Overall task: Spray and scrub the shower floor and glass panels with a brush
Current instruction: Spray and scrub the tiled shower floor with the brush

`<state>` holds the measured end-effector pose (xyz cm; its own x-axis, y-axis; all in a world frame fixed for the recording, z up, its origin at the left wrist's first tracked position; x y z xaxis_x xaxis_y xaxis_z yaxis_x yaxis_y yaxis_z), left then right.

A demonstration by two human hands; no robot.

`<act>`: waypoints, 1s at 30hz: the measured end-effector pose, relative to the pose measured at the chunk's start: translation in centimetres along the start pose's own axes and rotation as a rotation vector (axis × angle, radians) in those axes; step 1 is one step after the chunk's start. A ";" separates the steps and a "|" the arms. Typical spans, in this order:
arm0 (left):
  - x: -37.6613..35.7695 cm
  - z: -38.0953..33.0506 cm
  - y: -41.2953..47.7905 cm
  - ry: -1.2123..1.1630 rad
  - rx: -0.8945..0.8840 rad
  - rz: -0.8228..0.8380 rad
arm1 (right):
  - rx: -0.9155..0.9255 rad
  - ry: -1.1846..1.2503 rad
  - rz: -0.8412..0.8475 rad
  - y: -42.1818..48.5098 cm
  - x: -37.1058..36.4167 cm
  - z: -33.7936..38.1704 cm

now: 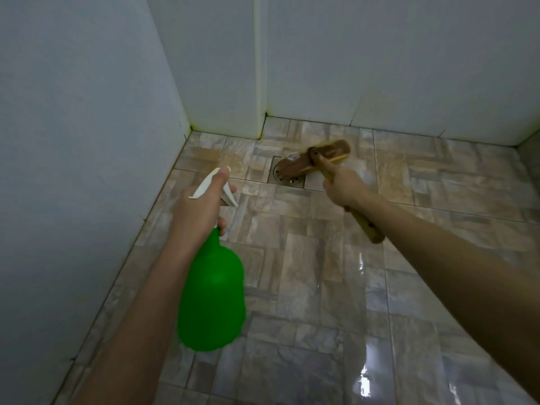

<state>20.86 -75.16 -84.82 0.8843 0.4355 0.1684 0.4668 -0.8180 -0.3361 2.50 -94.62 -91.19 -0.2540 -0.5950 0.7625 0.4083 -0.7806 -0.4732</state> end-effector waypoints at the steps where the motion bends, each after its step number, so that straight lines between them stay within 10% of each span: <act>1: 0.0 0.0 -0.1 0.001 -0.002 0.008 | -0.036 0.010 -0.026 0.0 0.4 -0.4; 30: -0.9 0.3 -1.4 -0.042 0.027 0.041 | -0.069 -0.164 0.119 -3.5 1.6 -2.8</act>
<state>19.43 -74.32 -84.76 0.9011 0.4179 0.1152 0.4296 -0.8252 -0.3668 -1.83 -93.37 -89.57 -0.0592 -0.6491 0.7584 0.3649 -0.7213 -0.5887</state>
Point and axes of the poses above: each hand's wrist, its own y-axis towards the middle knuckle, its own x-axis out of the back of the hand, z = x × y, the point moved 2 cm from there along y, towards the middle knuckle, and after that the axes turned 12 degrees about z, right-handed, at the moved point
